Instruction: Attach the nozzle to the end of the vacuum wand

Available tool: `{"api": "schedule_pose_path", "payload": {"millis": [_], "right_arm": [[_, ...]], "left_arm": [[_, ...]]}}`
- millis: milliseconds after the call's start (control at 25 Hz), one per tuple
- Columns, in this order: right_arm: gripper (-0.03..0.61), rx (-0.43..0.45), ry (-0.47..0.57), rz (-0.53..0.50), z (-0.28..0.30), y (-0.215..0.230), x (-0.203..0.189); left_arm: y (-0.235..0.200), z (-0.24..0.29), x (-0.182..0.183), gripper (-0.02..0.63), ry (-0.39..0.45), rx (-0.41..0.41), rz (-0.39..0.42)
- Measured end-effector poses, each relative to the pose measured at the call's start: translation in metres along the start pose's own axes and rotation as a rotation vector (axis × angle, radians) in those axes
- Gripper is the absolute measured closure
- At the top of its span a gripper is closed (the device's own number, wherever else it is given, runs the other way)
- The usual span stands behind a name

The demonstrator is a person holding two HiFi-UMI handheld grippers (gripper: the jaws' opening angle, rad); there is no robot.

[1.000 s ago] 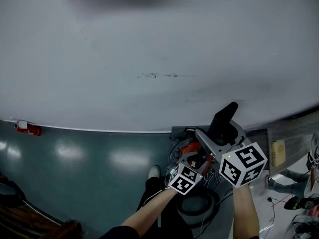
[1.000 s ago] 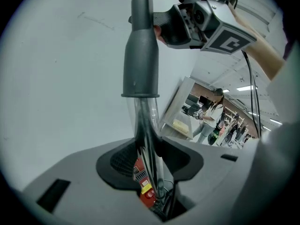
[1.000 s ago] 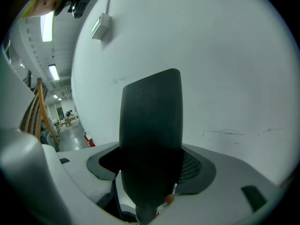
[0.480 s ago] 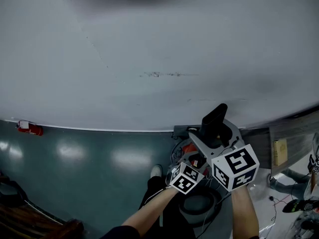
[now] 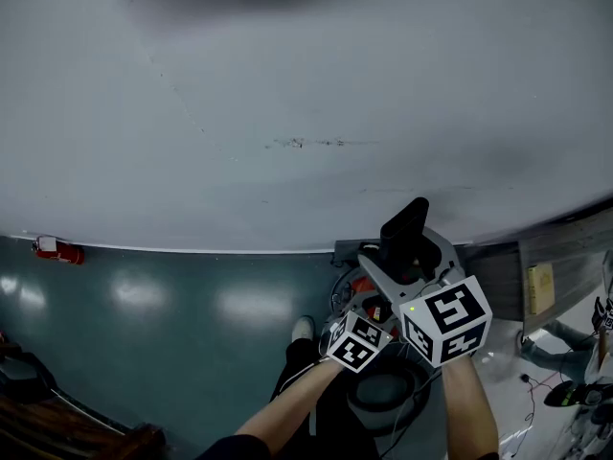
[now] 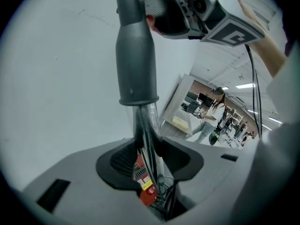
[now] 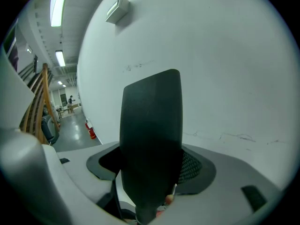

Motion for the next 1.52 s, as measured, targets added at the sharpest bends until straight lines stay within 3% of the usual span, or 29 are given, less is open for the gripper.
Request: {"api": "schedule_pose_path", "payload": {"millis": [200,280,480,680,920,1160,1520], "right_arm": [[0.241,0.033,-0.022,0.136,0.002,0.026,-0.003],[0.241,0.026,-0.025,0.127,0.004,0.024,-0.002],[0.241,0.017,-0.033,-0.031,0.008,-0.005,0.0],[0.241,0.038,-0.039,0.101,0.006,0.019,-0.003],[0.241,0.015,-0.015,-0.003,0.007,-0.002,-0.004],[0.241,0.064,-0.052,0.055,0.012,0.009,-0.003],[0.241,0.064,-0.056,0.097,0.017,0.014,-0.005]], "left_arm": [[0.003,0.002,0.002,0.454,0.004,-0.007,0.013],[0.002,0.002,0.002,0.454,-0.004,-0.006,0.017],[0.0,-0.001,0.001,0.451,-0.015,-0.007,0.024],[0.003,0.0,0.001,0.453,-0.004,-0.013,0.018],[-0.001,-0.001,-0.002,0.454,-0.011,-0.02,-0.003],[-0.003,0.0,-0.002,0.454,-0.003,-0.019,-0.008],[-0.004,0.0,-0.002,0.454,-0.003,-0.022,-0.017]]}}
Point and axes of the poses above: the fingertips, and each gripper's own axes: z forward along the fingers, y to its right, x out of its top, the point moved 9 cm from there along -z, backward along the fingers, and after that the axes turned 2 degrees about -x, right-handed, at the moved point
